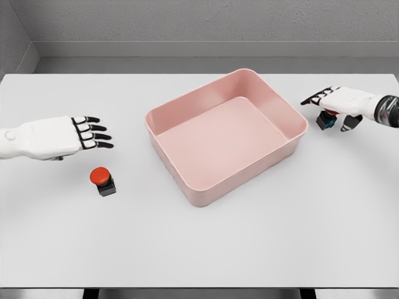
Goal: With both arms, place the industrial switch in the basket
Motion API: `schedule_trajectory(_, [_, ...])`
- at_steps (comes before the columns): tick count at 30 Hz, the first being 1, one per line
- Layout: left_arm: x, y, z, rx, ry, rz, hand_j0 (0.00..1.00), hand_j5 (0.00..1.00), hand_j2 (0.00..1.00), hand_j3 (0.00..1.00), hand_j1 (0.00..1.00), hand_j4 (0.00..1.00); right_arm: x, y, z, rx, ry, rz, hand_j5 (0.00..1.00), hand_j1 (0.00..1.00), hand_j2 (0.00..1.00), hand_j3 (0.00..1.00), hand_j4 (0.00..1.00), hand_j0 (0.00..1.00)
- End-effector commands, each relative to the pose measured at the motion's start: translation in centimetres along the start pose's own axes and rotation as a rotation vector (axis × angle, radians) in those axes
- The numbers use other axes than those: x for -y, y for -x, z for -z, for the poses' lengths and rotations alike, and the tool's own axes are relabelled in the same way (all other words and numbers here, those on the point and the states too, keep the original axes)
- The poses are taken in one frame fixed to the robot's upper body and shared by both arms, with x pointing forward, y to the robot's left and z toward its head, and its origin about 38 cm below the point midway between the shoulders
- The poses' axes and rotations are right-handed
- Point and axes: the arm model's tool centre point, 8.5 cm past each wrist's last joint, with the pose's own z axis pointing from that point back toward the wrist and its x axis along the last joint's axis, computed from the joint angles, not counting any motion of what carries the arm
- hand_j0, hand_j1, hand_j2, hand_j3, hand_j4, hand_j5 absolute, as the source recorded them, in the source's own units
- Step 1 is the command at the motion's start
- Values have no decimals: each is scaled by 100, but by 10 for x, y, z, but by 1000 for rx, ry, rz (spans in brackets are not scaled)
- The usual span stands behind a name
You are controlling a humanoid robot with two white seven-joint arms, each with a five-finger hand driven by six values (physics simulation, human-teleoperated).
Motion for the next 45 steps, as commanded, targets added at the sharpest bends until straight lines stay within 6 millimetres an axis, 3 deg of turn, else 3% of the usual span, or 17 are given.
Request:
schedule_trajectory(1, [4,-3,-2,2,-1,-38,100,100,100,100,100,100,-1,-3,5,-1,-8,-8,100,100,100,100,100,100])
schedule_trajectory(8, [8,-15,9,44,-3,-65,100,100,100,100,100,100,3,0,3,-9,1,-12,100,100,100,100,100,100])
schedule_trajectory(12, [15,-25,17,82,12,-77,100,100,100,100,100,100,4,-1,4,-7,1,-15,91,91,91,91,91,91])
schedule_trajectory(17, [13,-28,18,95,14,-72,100,100,100,100,100,100,5,-3,5,-2,5,-16,92,92,92,92,92,92])
schedule_trajectory(19, [8,-27,18,95,8,-62,100,100,100,100,100,100,5,-2,4,-5,3,-15,81,81,81,81,81,81])
schedule_trajectory(21, [8,-26,16,92,7,-61,100,100,100,100,100,100,5,-2,4,-4,5,-14,78,78,78,78,78,78])
schedule_trajectory(24, [2,-27,14,95,-2,-51,100,100,100,100,100,100,5,-1,3,-6,5,-14,65,65,65,65,65,65])
schedule_trajectory(26, [0,-29,14,102,-5,-46,100,100,100,100,100,100,5,-1,3,-7,3,-13,64,64,64,64,64,64])
schedule_trajectory(28, [-4,-25,13,96,-7,-30,100,100,100,100,100,100,5,1,2,-12,5,-11,55,55,55,55,55,55])
schedule_trajectory(36, [0,-33,16,117,-5,-50,100,100,100,100,100,100,5,0,3,-9,4,-11,53,53,53,53,53,53])
schedule_trajectory(37, [3,-36,17,125,3,-56,100,100,100,100,100,100,6,0,2,-10,2,-12,48,48,48,48,48,48])
schedule_trajectory(45, [8,-41,18,133,-1,-102,100,100,100,100,100,100,21,2,-2,-5,43,-6,49,49,49,49,49,49])
